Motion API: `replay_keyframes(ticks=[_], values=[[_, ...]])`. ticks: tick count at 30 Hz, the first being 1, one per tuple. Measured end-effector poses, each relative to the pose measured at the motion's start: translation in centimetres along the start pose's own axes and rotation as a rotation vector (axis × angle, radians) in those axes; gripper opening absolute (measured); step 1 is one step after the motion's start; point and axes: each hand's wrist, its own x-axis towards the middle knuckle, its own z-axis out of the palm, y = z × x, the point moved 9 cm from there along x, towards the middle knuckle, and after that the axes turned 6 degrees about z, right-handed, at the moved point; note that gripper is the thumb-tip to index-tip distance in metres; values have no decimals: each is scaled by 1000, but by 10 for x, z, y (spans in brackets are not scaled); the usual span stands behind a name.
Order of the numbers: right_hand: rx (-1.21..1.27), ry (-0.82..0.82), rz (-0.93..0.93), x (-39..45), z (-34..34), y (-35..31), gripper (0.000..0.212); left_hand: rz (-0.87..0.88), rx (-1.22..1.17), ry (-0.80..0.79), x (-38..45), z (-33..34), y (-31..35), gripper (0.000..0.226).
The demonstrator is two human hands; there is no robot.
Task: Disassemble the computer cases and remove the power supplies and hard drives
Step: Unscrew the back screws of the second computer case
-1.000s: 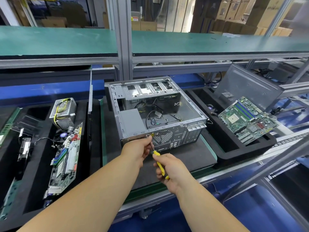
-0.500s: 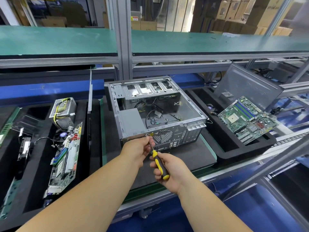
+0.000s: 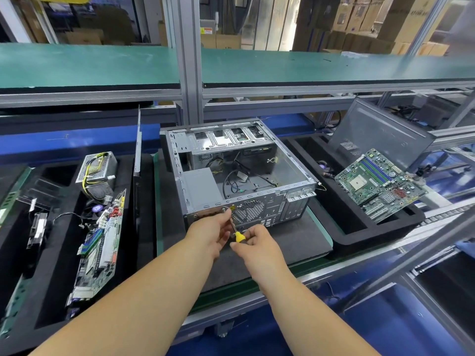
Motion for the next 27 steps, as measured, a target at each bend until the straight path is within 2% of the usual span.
replay_keyframes(ticks=[4,10,14,22,27], values=[[159,-127,120,0,8,5,16,52,-17,2,3,0,3,7],[384,-294,335,-7,15,17,36,76,-37,-37,1,4,3,15],[502,-372,367,-10,18,17,40,87,-67,-66,0,7,3,20],[584,-455,406,-13,29,16,30,38,-189,-122,-6,13,-4,26],[521,-352,323,-2,25,21,18,26,-225,-143,-8,15,-2,26]])
